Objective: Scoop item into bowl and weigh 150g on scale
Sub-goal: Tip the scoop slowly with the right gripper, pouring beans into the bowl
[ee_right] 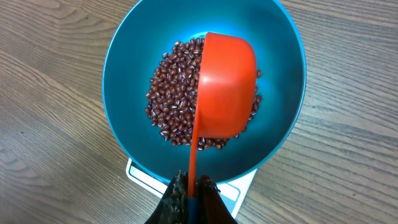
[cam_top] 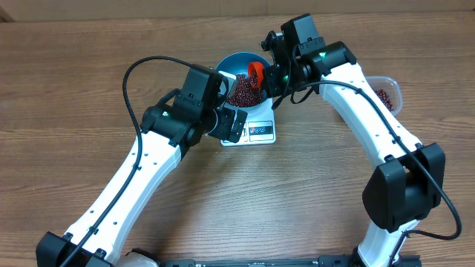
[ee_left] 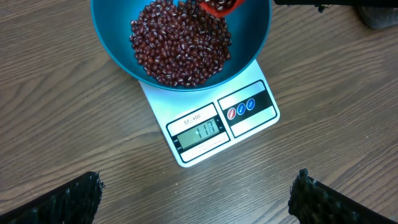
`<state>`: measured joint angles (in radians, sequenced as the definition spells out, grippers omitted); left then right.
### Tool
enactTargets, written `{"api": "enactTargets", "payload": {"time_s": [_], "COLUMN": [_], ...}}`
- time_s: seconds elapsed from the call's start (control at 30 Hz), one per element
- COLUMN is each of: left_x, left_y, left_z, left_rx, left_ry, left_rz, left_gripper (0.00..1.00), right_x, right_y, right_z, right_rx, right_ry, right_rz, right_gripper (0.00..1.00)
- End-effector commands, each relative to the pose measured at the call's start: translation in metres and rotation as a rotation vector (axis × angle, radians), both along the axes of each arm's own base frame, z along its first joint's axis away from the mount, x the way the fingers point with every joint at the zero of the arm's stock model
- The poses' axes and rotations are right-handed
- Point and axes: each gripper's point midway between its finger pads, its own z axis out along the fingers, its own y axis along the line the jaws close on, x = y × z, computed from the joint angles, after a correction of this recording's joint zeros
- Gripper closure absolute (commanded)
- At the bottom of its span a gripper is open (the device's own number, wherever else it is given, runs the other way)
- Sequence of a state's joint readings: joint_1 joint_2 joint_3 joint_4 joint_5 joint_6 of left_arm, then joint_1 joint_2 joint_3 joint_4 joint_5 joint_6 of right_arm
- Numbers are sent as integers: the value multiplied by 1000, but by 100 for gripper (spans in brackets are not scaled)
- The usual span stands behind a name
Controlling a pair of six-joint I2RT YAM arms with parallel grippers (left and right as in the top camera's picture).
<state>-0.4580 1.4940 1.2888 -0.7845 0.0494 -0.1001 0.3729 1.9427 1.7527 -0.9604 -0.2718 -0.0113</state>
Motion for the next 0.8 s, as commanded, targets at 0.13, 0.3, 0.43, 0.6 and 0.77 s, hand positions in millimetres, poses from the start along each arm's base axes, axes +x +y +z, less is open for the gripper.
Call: {"api": "enactTargets", "payload": {"time_s": [0.13, 0.3, 0.43, 0.6, 0.77], "left_x": [-2, -2, -2, -2, -2], "left_y": [-2, -2, -2, -2, -2], "left_z": [3, 3, 3, 3, 3], "left_rx": [-3, -3, -3, -3, -3], "left_ry": [-10, -10, -10, -10, -10], "left_rz": [-22, -22, -22, -22, -22], "left_gripper": [0, 0, 0, 0, 0], "right_x": [-3, -4, 5, 5, 4], "right_y": [13, 12, 6, 6, 6], "right_z": [19, 16, 17, 17, 17], "right_rx": [53, 9, -3, -3, -3], "right_ry": [-42, -73, -76, -75, -75], "right_rz": [108, 159, 74, 74, 74], "right_gripper": [96, 96, 96, 96, 96]}}
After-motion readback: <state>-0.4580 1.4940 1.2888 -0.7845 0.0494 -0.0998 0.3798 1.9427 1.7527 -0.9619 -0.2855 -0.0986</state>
